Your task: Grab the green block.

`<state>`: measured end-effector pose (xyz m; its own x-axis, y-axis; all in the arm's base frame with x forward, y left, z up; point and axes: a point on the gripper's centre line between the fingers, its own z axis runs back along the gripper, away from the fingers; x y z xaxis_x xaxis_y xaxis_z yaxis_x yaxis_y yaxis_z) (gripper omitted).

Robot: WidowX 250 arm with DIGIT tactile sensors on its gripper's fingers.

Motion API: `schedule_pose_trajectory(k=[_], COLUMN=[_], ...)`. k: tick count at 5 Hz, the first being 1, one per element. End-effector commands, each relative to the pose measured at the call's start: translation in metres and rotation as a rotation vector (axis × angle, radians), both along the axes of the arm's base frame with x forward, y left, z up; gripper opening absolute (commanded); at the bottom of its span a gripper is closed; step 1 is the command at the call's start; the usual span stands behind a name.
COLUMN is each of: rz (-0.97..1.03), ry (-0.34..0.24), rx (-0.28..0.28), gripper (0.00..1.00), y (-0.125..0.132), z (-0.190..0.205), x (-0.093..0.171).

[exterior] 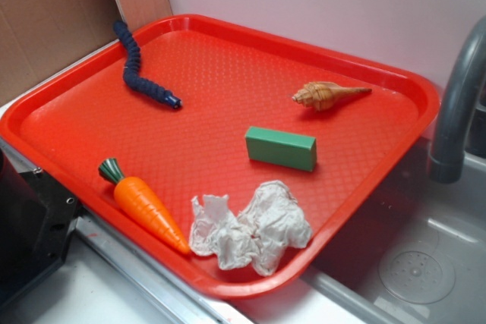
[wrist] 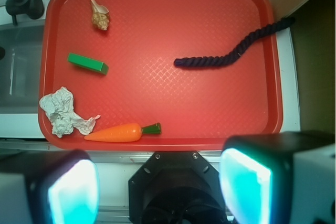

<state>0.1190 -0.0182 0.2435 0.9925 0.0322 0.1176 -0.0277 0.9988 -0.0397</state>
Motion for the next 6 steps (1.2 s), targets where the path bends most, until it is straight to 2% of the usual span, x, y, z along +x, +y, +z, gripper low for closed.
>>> schedule_pose_trajectory(k=[1,3,4,5,6], rz=[0.0,-0.277,-0.46,-0.628,-0.716], ry=[0.0,-0.082,-0.121,-0.136,-0.153], rx=[0.0,0.05,0.044,0.016,-0.011], gripper=[1.0,1.0,1.0,1.0,1.0], y=[0.0,-0.011,-0.023,-0.04,-0.059], z=[0.0,-0.008,-0.017,-0.039,-0.059], x=[0.0,0.014,0.024,0.044,0.061])
